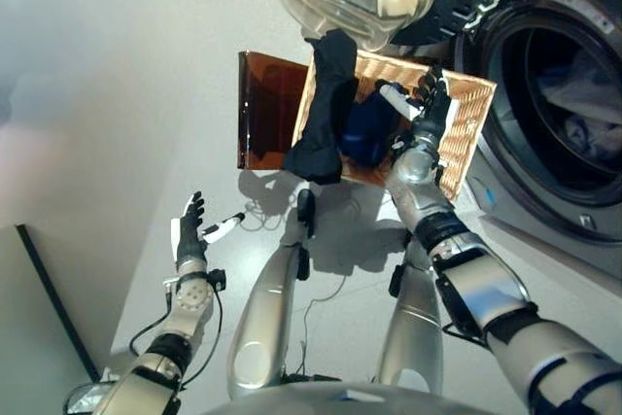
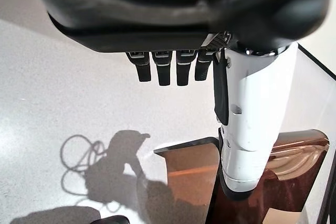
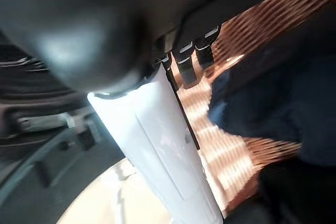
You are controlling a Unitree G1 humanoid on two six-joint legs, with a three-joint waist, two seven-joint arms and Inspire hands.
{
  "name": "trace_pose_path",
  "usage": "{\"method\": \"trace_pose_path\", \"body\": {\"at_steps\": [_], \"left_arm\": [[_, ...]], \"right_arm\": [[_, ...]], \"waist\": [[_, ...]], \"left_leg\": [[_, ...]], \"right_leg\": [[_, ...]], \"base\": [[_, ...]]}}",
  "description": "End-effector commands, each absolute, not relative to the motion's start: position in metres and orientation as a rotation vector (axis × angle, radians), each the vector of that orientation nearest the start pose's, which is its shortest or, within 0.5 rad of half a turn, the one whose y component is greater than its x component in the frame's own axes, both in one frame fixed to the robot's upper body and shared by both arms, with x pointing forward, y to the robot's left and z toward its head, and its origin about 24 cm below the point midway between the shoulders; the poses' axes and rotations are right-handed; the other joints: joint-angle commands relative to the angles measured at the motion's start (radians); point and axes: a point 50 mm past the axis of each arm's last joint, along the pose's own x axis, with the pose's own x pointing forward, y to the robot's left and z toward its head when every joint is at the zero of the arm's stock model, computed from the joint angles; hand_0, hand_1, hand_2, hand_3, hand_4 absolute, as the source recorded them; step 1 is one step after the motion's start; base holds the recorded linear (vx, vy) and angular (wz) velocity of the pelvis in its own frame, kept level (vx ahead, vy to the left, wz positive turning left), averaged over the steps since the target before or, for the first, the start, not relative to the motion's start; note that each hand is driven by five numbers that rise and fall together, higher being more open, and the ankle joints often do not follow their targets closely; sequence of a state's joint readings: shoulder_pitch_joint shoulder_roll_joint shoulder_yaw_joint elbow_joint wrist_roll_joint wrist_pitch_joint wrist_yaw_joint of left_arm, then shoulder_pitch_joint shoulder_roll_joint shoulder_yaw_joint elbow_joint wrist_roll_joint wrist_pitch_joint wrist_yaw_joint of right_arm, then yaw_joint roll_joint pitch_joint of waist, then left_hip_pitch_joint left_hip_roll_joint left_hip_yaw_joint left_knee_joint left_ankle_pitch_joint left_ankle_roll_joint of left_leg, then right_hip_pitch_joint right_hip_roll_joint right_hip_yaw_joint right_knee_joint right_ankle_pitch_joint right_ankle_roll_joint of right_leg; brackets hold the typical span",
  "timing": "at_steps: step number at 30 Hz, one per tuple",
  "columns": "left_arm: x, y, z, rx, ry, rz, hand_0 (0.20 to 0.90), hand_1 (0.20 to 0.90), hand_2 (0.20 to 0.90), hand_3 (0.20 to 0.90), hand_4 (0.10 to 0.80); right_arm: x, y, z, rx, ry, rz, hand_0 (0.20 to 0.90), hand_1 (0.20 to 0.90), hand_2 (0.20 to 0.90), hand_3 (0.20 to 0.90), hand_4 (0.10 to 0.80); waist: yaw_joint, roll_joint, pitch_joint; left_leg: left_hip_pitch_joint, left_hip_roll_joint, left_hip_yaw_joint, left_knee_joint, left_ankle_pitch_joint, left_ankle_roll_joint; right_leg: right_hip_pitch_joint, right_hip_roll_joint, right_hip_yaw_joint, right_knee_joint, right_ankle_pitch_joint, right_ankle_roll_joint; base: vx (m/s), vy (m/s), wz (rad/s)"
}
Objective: Pick up the clothes and place them into the washing machine
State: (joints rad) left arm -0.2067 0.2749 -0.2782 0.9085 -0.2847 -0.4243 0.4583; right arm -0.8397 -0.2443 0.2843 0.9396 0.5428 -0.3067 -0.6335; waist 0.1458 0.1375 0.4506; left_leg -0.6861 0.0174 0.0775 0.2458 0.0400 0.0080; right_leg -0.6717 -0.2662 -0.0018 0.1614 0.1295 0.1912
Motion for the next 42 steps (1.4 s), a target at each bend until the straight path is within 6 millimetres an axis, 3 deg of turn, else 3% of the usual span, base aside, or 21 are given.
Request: {"method": "trace_pose_path", "body": {"at_steps": [1,17,25,42], "left_arm": [[0.245,0.242,-0.041,0.226,0.175,0.475,0.9,0.9,0.9,0.9,0.8],[0.254,0.237,-0.029,0.195,0.112,0.468,0.9,0.9,0.9,0.9,0.8],[0.26,0.234,-0.014,0.168,0.042,0.441,0.9,0.9,0.9,0.9,0.8],[0.267,0.229,-0.005,0.143,0.004,0.41,0.9,0.9,0.9,0.9,0.8]], "right_arm": [[0.393,-0.159,0.153,0.157,-0.269,-0.437,0.9,0.9,0.9,0.9,0.8],[0.397,-0.145,0.129,0.092,-0.137,-0.413,0.9,0.9,0.9,0.9,0.8],[0.4,-0.135,0.142,0.113,-0.165,-0.391,0.9,0.9,0.9,0.9,0.8],[0.408,-0.123,0.164,0.211,-0.178,-0.307,0.9,0.9,0.9,0.9,0.8]], "waist": [[0.016,0.05,0.003],[0.034,0.059,0.032],[0.044,0.065,0.06],[0.078,0.078,0.069]], "left_leg": [[0.013,0.004,0.021,-0.113,0.07,-0.073],[-0.007,-0.003,0.012,-0.124,0.083,-0.073],[-0.026,-0.006,0.001,-0.134,0.1,-0.075],[-0.105,-0.014,-0.02,-0.157,0.125,-0.075]], "right_leg": [[0.035,-0.001,0.032,0.077,-0.095,-0.057],[0.018,-0.003,0.028,0.082,-0.091,-0.056],[-0.001,-0.006,0.019,0.091,-0.09,-0.055],[-0.069,-0.015,0.001,0.088,-0.084,-0.051]], "base": [[-0.019,0.02,0.05],[-0.009,0.01,0.02],[-0.014,0.003,0.03],[-0.004,0.004,0.02]]}}
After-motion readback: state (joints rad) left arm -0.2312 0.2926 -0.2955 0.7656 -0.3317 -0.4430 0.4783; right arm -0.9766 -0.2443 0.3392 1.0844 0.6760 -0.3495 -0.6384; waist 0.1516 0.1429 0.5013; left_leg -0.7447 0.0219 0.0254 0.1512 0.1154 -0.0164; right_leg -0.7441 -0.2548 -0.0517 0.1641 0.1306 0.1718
